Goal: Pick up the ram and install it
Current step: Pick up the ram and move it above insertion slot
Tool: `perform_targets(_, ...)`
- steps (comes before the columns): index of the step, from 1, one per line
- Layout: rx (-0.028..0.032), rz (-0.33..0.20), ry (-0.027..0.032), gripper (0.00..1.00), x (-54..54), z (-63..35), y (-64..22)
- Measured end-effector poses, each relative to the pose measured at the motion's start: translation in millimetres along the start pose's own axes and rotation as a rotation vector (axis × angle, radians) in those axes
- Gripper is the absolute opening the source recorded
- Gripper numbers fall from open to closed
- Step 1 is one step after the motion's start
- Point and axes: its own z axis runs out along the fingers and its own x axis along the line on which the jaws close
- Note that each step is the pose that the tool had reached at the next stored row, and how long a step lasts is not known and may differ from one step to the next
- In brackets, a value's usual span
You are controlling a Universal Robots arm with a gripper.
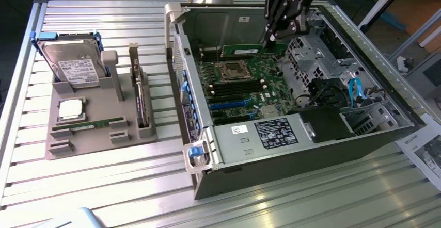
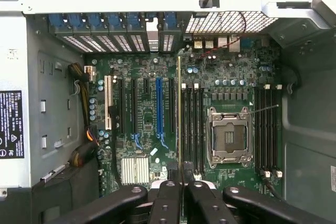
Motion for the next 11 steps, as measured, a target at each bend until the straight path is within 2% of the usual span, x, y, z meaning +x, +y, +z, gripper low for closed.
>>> perform_targets(9, 0.0001, 0.000, -0.0003, 0.12, -0.1, 0.1, -3.1)
perform_targets(11, 0.0001, 0.000, -0.0002, 0.12, 0.0, 2.8, -3.2)
